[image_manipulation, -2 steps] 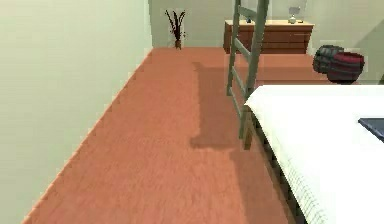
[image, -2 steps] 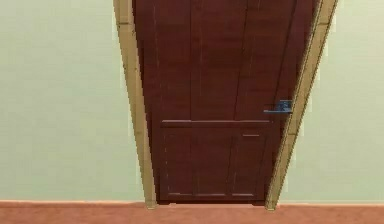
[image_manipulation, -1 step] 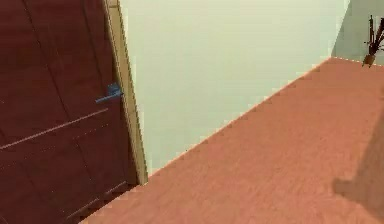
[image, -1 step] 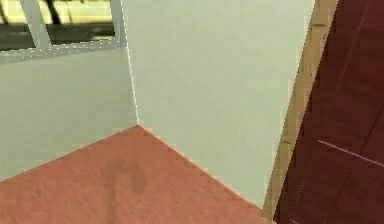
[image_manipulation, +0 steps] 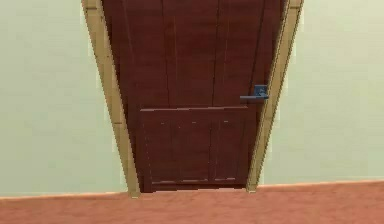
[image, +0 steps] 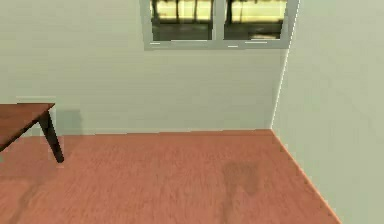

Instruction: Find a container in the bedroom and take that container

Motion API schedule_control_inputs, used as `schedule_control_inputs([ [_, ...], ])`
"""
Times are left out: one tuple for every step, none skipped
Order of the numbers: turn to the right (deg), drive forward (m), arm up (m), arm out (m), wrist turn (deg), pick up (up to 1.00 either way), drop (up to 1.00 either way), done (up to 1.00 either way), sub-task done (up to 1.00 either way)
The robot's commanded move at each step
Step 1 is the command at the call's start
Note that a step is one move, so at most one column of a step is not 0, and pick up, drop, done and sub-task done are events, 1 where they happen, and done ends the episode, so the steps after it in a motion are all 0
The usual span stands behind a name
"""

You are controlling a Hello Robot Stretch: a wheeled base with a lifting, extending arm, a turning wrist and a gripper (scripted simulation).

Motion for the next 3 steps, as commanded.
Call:
schedule_control_inputs([
  [0.0,0.45,0.00,0.00,0.0,0.00,0.00,0.00,0.00],
  [-45.0,0.00,0.00,0.00,0.0,0.00,0.00,0.00,0.00],
  [-18.0,0.00,0.00,0.00,0.0,0.00,0.00,0.00,0.00],
])
